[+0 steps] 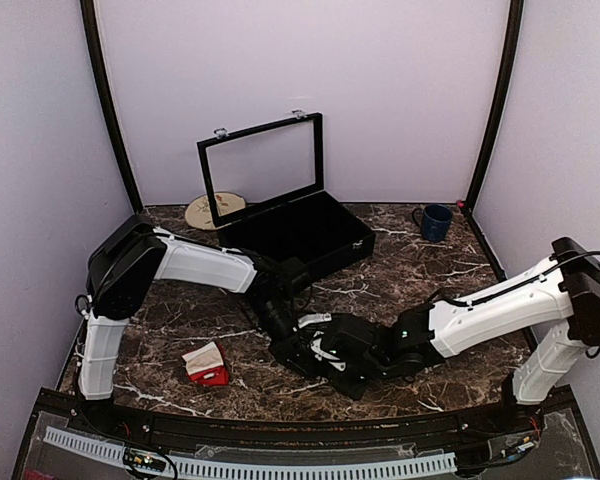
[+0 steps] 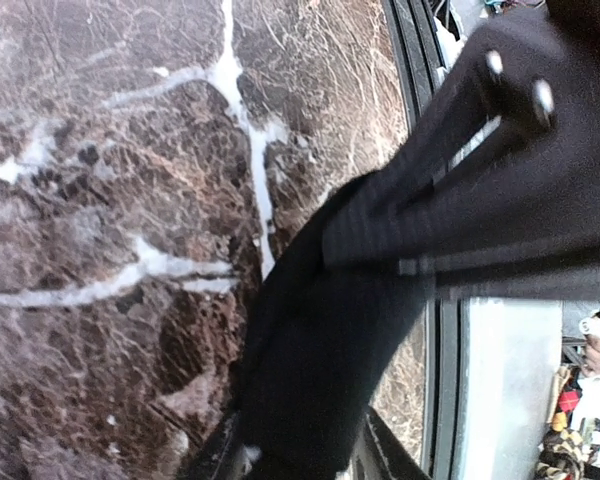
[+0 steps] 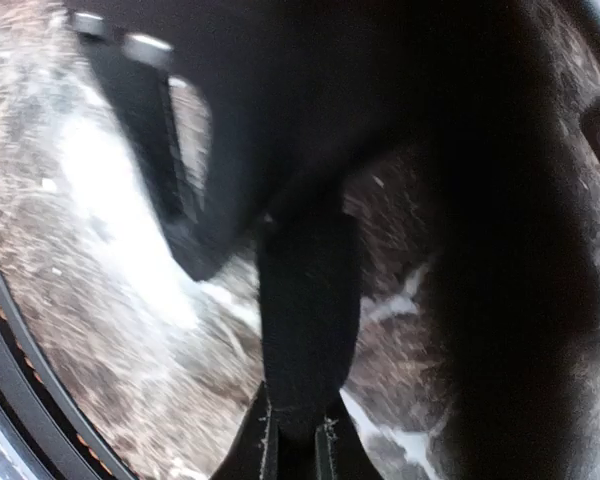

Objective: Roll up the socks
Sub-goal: Pass from the left arm to the right, then place the sock in the storage box.

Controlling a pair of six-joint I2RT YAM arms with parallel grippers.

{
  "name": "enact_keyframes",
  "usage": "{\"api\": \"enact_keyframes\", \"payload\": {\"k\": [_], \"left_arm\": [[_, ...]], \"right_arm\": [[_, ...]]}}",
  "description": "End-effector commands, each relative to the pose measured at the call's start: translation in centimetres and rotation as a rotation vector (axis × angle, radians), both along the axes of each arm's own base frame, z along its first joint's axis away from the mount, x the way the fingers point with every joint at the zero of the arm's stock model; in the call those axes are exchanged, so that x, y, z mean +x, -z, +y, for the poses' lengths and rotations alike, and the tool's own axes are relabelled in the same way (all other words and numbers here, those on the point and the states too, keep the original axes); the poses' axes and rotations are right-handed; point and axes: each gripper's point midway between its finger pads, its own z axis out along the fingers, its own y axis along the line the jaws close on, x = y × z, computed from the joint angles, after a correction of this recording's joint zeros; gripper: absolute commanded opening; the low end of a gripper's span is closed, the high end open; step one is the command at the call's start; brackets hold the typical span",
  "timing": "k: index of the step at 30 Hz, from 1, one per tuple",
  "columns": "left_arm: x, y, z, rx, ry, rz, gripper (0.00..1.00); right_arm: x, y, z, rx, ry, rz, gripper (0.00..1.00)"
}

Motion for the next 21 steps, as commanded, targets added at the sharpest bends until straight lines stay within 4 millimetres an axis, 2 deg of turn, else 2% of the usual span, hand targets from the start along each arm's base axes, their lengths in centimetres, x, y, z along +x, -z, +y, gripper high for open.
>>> {"api": "enact_keyframes", "payload": {"k": [1, 15, 21], "left_arm": [[2.7, 3.7, 3.8, 0.197, -0.065, -0.122, 0.39], [7.6, 1.7, 3.2, 0.152, -0.194, -0.189, 0.39], [10.3, -1.3, 3.1, 0.079, -0.301, -0.226, 0.39]], "right_arm": [[0.3, -0.4, -3.6, -0.061, 0.107, 0.009, 0.00], [0.5, -2.2, -5.2, -0.031, 0.179, -0.012, 0.00], [1.2, -3.3, -5.5, -0.024, 0.220, -0.042, 0.00]]}}
